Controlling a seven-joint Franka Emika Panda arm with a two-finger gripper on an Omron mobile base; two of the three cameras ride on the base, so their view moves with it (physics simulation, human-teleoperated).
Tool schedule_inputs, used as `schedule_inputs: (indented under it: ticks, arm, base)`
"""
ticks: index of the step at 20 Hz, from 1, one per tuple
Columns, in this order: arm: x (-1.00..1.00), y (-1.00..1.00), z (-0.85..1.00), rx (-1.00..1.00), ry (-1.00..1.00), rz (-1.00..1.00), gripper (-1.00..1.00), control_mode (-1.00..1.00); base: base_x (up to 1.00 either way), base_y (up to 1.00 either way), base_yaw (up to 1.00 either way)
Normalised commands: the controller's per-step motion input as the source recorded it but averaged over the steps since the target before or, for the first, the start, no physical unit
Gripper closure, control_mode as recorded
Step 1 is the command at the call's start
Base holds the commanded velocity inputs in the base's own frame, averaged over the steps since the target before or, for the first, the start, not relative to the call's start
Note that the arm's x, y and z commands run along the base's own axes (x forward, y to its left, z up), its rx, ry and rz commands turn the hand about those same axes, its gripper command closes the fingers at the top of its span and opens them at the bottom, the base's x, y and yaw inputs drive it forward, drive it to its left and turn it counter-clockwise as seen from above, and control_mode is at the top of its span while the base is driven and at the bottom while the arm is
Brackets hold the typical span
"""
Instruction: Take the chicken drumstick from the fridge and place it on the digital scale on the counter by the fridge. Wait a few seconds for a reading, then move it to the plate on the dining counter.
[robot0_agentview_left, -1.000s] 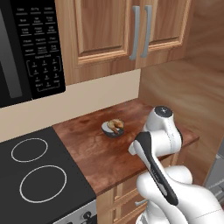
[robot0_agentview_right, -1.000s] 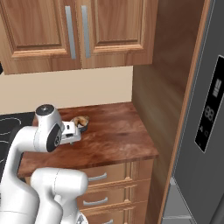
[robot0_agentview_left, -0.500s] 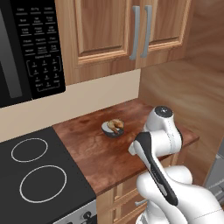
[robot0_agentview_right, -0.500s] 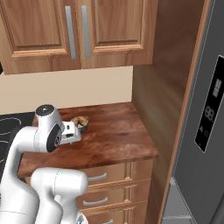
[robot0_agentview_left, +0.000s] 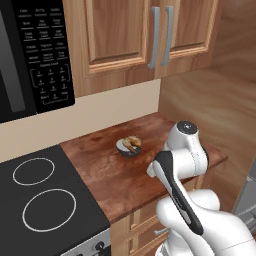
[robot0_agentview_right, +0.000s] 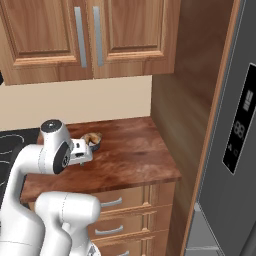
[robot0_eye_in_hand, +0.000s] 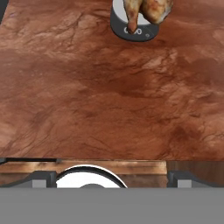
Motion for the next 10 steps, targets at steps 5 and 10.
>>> schedule_inputs:
  ticks: [5,10]
  arm:
    - [0.0,0.0,0.0,0.0,0.0,0.0,-1.0,-1.0]
    - [0.0,0.0,0.0,0.0,0.0,0.0,-1.0,-1.0]
  base:
    - [0.0,0.0,0.0]
    - [0.0,0.0,0.0]
